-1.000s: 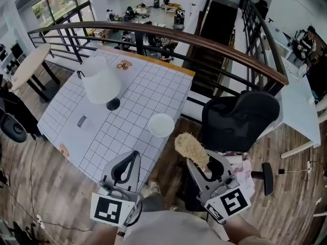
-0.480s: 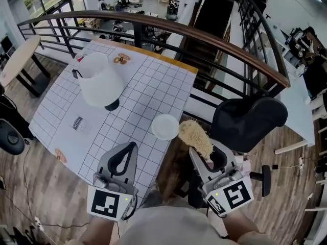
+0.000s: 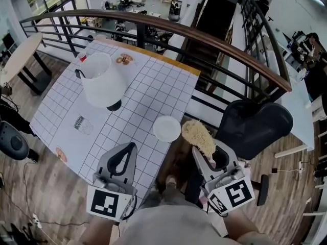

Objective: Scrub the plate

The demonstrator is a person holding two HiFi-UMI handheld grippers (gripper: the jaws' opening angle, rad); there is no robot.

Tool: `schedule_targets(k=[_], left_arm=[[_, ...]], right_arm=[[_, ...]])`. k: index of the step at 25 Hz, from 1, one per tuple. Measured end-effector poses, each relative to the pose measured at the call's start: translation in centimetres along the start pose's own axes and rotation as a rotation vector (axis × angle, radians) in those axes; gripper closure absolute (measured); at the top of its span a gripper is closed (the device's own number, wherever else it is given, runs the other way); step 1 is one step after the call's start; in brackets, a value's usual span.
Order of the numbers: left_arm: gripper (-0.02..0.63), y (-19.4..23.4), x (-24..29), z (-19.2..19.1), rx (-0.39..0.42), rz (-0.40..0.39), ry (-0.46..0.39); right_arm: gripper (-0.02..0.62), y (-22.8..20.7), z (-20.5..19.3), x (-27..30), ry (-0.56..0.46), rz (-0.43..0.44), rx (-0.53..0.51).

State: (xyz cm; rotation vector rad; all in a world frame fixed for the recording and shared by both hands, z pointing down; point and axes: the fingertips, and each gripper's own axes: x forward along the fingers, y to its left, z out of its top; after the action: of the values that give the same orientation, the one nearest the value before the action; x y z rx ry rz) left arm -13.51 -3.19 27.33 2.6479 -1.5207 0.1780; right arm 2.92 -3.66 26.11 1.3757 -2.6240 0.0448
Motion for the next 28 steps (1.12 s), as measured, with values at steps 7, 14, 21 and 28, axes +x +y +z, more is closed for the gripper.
schedule_targets(k=[7,14,21,28], left_arm=[[0.592,-0.5,1.0,0.0,0.015,0.030,-0.004],[0.592,-2.2,2.7,-1.0,-0.003,-0.035,0.036],[0.591,-1.1,5.8,-3.7,-0.019,-0.017,0.094],[0.543,0.1,10.5,-8.3,-0.004,-0.057,0.151]], right_arm=[[0.459,-1.2,-0.9,0.9,0.006,0.042,0.006],[0.459,-2.4,-2.6,1.7,0.031,0.065,0.026],[0.459,-3.6,-4.3,4.2,0.073,0.082,0.017],[0.459,-4.1,-6.7,8.3,0.101,0.114,-0.004]])
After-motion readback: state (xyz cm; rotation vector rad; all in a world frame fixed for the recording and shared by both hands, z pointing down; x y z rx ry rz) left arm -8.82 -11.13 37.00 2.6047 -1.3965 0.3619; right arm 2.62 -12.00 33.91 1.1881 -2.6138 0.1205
